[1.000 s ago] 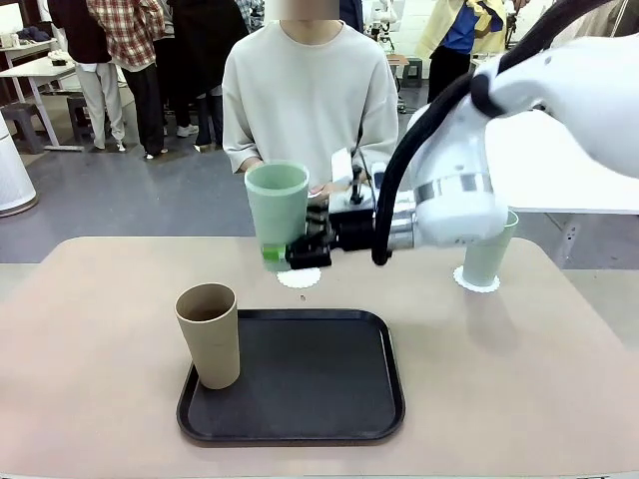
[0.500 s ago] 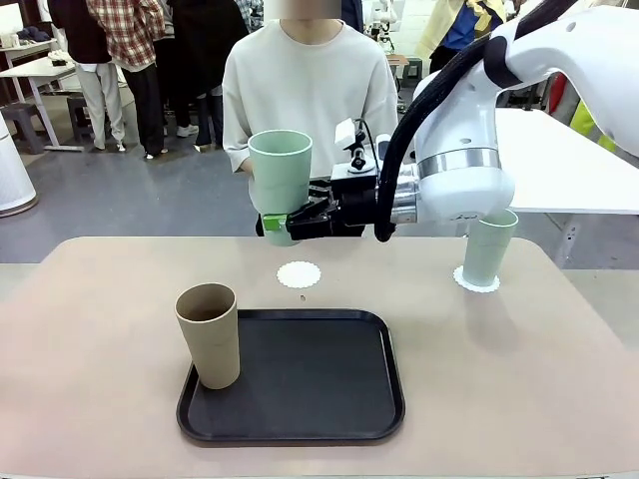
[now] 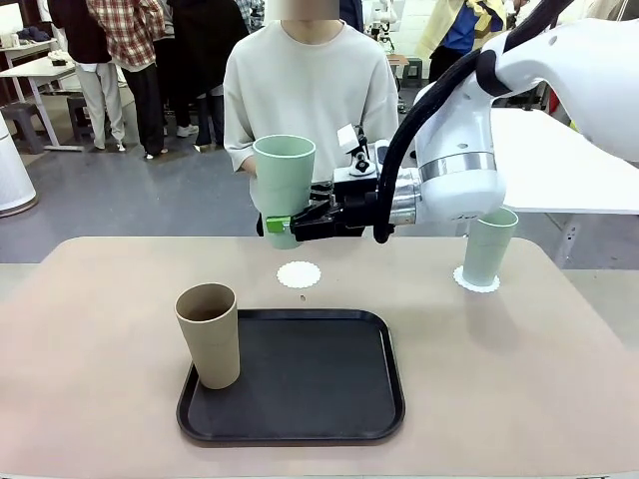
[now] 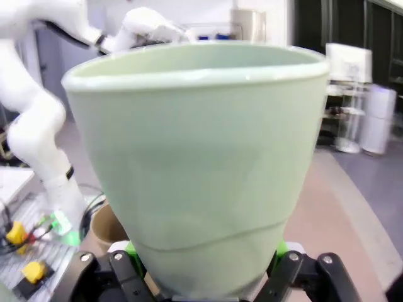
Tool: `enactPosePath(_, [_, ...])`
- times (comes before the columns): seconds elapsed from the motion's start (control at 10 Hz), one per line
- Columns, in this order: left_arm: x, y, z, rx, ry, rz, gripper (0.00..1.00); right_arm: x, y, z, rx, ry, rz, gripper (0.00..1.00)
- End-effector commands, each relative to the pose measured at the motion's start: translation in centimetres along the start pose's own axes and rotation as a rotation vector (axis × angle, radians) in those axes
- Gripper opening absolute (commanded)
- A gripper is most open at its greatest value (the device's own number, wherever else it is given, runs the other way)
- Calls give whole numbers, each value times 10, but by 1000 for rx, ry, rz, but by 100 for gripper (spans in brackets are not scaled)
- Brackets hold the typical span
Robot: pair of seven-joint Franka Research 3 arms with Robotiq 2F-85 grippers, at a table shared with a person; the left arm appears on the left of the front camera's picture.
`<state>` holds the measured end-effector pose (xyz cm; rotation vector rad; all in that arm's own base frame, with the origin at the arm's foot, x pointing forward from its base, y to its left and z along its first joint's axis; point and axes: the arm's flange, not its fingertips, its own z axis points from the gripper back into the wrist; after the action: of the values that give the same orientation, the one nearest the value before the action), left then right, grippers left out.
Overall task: Place coasters on the table and set cups on them.
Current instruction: Take one Reusable plastic cup from the Flat Tray and place it on a coaster set by the human.
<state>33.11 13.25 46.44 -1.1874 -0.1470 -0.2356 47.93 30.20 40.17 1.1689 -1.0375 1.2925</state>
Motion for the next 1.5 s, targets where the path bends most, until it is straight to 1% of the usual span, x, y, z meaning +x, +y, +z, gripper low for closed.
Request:
enactPosePath(0.0, [-1, -1, 1, -11, -4, -7, 100, 0, -92, 14, 147, -46, -24, 80])
enactPosePath(0.1, [-1, -1, 1, -11, -4, -7, 100, -2, -106, 18, 135, -24, -11, 80])
enactPosePath(0.2, [-1, -1, 1, -11, -4, -7, 100, -1, -130, 16, 88, -4, -24, 80])
enactPosePath(0.4, [-1, -1, 1, -11, -4, -7, 100, 2, -163, 21, 31, 29, -35, 80])
enactPosePath(0.5, [-1, -1, 1, -11, -4, -7, 100, 2, -165, 19, 17, 24, -41, 80])
enactPosePath(0.8, [-1, -1, 1, -11, -4, -7, 100, -2, -163, 21, -23, 58, -47, 80])
enactPosePath(0.9, [-1, -1, 1, -11, -4, -7, 100, -3, -163, 22, -1, 9, -25, 80])
enactPosePath(1.3, [-1, -1, 1, -11, -4, -7, 100, -4, -163, 20, -12, 16, -26, 80])
enactPosePath(1.4, [-1, -1, 1, -11, -4, -7, 100, -17, -152, 20, -35, 15, -6, 80])
